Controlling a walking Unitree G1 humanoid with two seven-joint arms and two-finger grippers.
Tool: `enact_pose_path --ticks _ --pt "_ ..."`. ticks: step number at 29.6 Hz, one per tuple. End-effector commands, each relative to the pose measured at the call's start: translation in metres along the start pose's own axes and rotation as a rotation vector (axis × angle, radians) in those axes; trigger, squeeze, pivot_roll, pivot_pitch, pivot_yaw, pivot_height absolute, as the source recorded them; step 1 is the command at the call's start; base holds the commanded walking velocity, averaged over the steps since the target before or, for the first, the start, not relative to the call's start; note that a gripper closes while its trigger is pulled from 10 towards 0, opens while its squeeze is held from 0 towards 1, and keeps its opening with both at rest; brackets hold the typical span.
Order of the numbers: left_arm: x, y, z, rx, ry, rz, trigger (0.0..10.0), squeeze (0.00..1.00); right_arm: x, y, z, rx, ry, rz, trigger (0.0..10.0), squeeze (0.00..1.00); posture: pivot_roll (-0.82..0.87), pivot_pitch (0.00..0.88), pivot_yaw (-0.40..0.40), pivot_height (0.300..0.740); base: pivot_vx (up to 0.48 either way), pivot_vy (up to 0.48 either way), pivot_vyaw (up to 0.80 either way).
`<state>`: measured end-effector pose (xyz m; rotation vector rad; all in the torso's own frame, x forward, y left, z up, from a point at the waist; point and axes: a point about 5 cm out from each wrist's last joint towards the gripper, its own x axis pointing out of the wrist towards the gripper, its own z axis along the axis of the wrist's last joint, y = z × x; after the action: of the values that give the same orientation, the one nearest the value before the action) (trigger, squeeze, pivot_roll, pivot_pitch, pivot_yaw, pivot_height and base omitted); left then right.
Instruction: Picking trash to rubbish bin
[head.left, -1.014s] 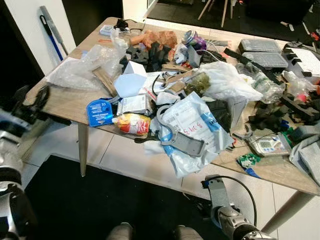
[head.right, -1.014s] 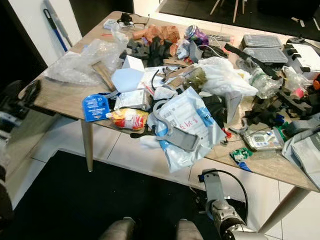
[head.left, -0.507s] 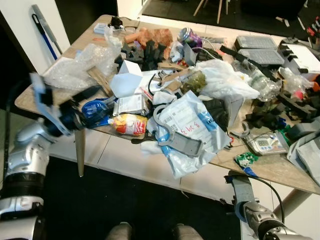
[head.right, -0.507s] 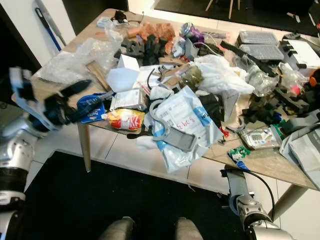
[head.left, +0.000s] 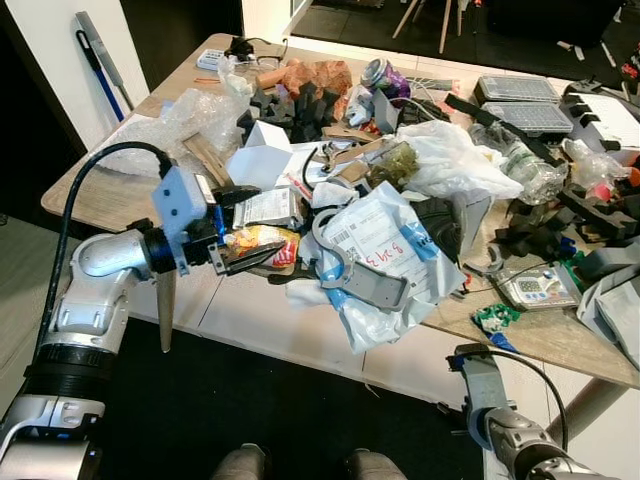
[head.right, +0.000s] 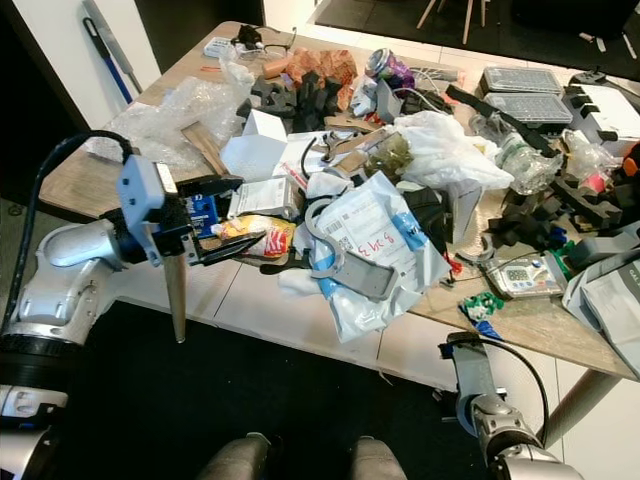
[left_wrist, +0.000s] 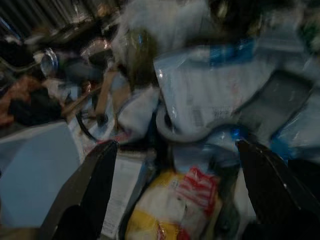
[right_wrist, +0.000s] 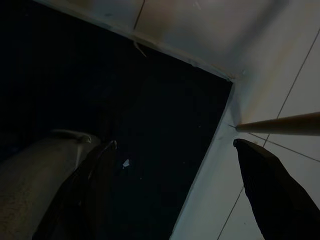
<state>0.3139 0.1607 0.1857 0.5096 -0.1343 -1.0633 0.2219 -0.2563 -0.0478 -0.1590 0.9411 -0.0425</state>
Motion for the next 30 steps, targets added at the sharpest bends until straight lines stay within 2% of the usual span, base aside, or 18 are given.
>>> enact_pose_path --ticks 1,4,13,14,16,17,18,30 --pt "0.002 -0.002 -0.003 0.05 0.087 -0.031 10.0 0.0 0.0 0.003 -0.01 0.001 0.031 0.008 10.0 0.0 0.03 0.132 -0.007 0.74 0.0 0.0 0.0" --pt "0.003 -0.004 -0.009 0.085 0.173 -0.061 10.0 0.0 0.0 0.003 -0.011 0.001 0.034 0.006 10.0 0.0 0.03 0.133 -0.005 0.74 0.0 0.0 0.0" --pt "0.003 -0.004 -0.009 0.085 0.173 -0.061 10.0 0.0 0.0 0.003 -0.011 0.001 0.034 0.006 10.0 0.0 0.03 0.133 -0.005 0.74 0.0 0.0 0.0" --pt "0.003 -0.005 -0.01 0.09 0.188 -0.067 10.0 0.0 -0.001 0.003 -0.011 0.002 0.034 0.006 10.0 0.0 0.03 0.133 -0.005 0.74 0.0 0.0 0.0" --pt "0.003 0.0 -0.011 0.123 0.275 -0.058 10.0 0.0 -0.001 0.002 -0.011 0.001 0.036 0.001 10.0 0.0 0.03 0.132 -0.004 0.74 0.0 0.0 0.0" --pt "0.003 0.0 -0.011 0.123 0.275 -0.058 10.0 0.0 -0.001 0.002 -0.011 0.001 0.036 0.001 10.0 0.0 0.03 0.132 -0.004 0.74 0.0 0.0 0.0" --pt "0.001 0.004 -0.014 0.162 0.351 -0.045 10.0 0.0 -0.001 0.001 -0.011 0.0 0.037 -0.002 10.0 0.0 0.03 0.132 -0.004 0.74 0.0 0.0 0.0" --pt "0.002 0.008 -0.024 0.19 0.458 -0.02 10.0 0.0 -0.001 0.0 -0.011 -0.002 0.038 -0.008 10.0 0.0 0.03 0.132 -0.004 0.74 0.0 0.0 0.0"
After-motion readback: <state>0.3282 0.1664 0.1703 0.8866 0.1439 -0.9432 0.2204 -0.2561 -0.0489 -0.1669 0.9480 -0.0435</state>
